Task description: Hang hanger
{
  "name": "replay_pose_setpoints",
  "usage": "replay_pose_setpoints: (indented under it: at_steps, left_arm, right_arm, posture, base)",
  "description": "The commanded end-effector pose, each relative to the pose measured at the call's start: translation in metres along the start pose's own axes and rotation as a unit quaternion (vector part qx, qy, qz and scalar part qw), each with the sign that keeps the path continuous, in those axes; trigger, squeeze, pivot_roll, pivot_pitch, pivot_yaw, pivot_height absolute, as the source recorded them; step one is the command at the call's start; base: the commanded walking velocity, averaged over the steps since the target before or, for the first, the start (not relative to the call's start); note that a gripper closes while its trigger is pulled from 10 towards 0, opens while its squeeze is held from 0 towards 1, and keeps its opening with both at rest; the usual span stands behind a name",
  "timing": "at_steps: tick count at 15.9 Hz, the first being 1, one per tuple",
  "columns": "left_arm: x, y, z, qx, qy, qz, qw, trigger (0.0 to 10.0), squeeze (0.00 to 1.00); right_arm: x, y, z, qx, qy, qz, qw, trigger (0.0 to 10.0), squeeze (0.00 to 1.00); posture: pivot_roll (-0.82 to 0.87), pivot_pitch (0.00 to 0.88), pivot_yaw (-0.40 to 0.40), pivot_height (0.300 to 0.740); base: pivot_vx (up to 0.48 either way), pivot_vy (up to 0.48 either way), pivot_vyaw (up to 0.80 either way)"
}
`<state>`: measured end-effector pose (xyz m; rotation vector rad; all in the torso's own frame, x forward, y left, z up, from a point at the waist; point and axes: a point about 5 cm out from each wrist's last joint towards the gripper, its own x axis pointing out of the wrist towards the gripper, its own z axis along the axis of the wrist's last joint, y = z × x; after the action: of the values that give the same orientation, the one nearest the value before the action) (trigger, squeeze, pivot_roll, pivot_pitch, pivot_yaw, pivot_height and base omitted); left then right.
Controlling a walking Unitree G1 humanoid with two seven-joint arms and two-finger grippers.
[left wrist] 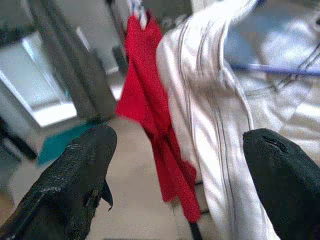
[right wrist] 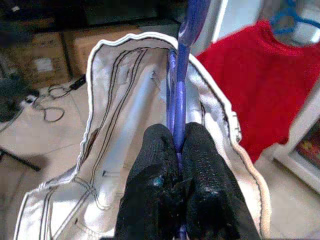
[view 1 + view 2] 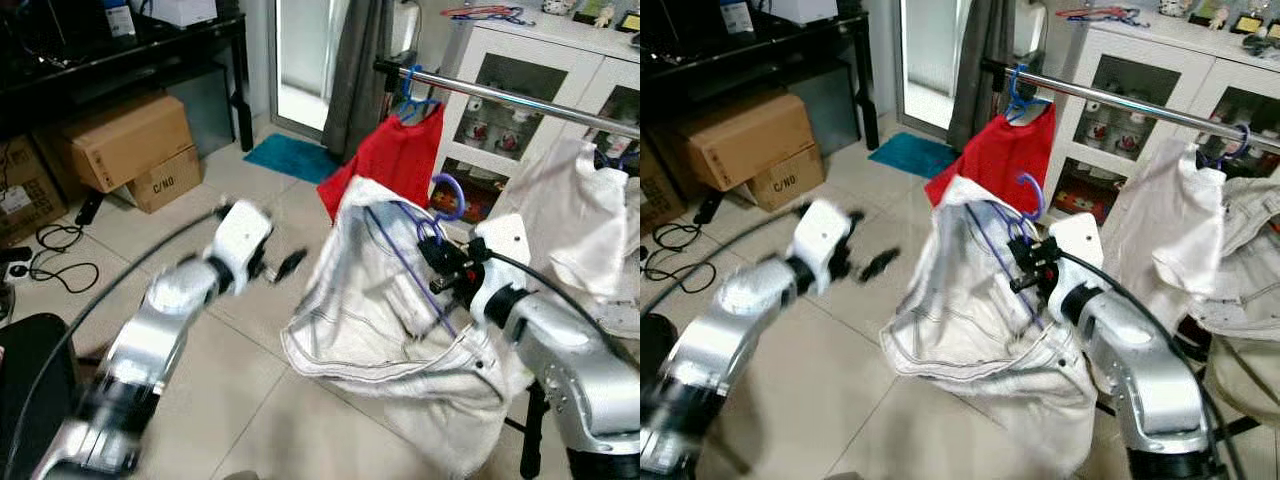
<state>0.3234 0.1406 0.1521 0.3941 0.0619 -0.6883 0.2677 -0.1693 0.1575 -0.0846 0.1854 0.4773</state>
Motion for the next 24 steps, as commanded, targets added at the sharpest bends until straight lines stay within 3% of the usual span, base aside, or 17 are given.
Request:
replay_pose_setpoints:
  at_steps: [1,3,4,5,7,8,9,18,24]
  left_arm:
    - [0.009,0.003,0.008,0.034,-0.007,-0.012,0.999,10.0,1.0]
    - [0.02,0.004,0.014,0.025,-0.023,-0.028,0.999,10.0,1.0]
    - [0.025,0.0,0.015,0.009,-0.03,-0.048,0.998,10.0,0.58]
    - [0.032,-0.003,0.014,-0.003,-0.029,-0.057,0.998,10.0,0.0]
    - [0.039,-0.002,0.011,0.0,-0.024,-0.054,0.998,10.0,0.0]
    - [0.043,0.001,0.009,0.007,-0.016,-0.041,0.999,0.4,0.0]
    - [0.046,0.003,0.008,0.014,-0.01,-0.027,0.999,0.0,0.0]
    - [0.052,0.009,-0.014,-0.01,0.028,0.019,0.999,0.0,0.0]
    - [0.053,0.008,-0.007,-0.001,0.009,0.027,1.0,0.0,0.0]
  right_arm:
    - [-0.004,0.0,0.025,-0.03,-0.052,0.017,0.998,0.0,0.0]
    - [-0.006,0.001,0.031,-0.042,-0.059,0.035,0.997,0.0,0.0]
    - [-0.007,0.002,0.033,-0.046,-0.062,0.042,0.996,0.0,0.0]
    - [-0.007,0.003,0.035,-0.05,-0.065,0.051,0.995,0.0,0.0]
    - [-0.008,0.006,0.038,-0.049,-0.072,0.065,0.994,0.0,0.0]
    - [-0.009,0.008,0.041,-0.048,-0.078,0.074,0.993,0.0,0.0]
    - [-0.009,0.01,0.043,-0.049,-0.083,0.081,0.992,0.0,0.0]
    - [-0.013,0.009,0.058,-0.013,-0.132,0.099,0.986,0.0,0.0]
    - [-0.011,0.004,0.059,-0.016,-0.126,0.091,0.988,0.0,0.0]
  posture:
    - [-0.06,0.0,-0.028,0.74]
    - [-0.07,0.0,-0.024,0.74]
    - [-0.07,0.0,-0.023,0.74]
    - [-0.07,0.0,-0.022,0.74]
    - [-0.07,0.0,-0.019,0.74]
    - [-0.08,0.0,-0.016,0.74]
    - [-0.08,0.0,-0.013,0.74]
    - [-0.08,0.0,-0.011,0.74]
    - [-0.06,0.0,-0.017,0.74]
  base:
    - [0.0,0.0,0.0]
    - [0.0,0.0,0.0]
    - [0.0,0.0,0.0]
    - [0.0,0.0,0.0]
    - [0.0,0.0,0.0]
    - [0.0,0.0,0.0]
    - [0.0,0.0,0.0]
    - [0.0,0.0,0.0]
    - [0.0,0.0,0.0]
